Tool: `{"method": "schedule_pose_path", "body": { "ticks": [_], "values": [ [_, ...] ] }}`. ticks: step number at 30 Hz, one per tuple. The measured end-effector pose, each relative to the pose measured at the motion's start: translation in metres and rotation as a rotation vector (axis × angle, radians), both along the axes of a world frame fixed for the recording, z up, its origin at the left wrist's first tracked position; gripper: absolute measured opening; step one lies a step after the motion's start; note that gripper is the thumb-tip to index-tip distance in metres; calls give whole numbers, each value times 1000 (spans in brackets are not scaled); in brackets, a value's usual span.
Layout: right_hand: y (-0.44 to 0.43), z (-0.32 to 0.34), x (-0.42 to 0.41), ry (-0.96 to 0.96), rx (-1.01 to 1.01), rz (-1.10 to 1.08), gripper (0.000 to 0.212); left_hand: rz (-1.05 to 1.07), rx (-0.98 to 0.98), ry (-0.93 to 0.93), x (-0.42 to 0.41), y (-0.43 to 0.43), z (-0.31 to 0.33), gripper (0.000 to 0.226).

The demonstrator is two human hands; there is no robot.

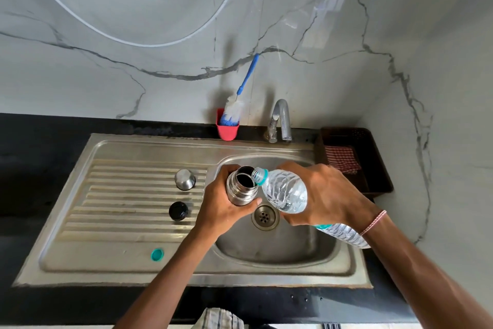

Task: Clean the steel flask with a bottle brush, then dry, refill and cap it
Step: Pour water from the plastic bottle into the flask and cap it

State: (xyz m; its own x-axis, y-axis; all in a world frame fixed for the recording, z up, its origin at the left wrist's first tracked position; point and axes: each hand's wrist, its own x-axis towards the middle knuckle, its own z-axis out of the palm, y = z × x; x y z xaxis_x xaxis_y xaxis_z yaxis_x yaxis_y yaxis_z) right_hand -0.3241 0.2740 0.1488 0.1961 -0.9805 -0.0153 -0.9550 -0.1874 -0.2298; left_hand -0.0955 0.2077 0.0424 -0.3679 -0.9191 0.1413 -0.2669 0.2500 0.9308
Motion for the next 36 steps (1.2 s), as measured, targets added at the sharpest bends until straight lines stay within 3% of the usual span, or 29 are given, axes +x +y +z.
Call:
{"method": "schedule_pose_path", "body": {
  "ticks": [21,36],
  "values": [
    [3,4,26,69,78,76,84,-82,13,-137,49,20,16,69],
    [16,25,1,97,145,67,81,-75,-22,-43,2,14,5,70]
  ]
}}
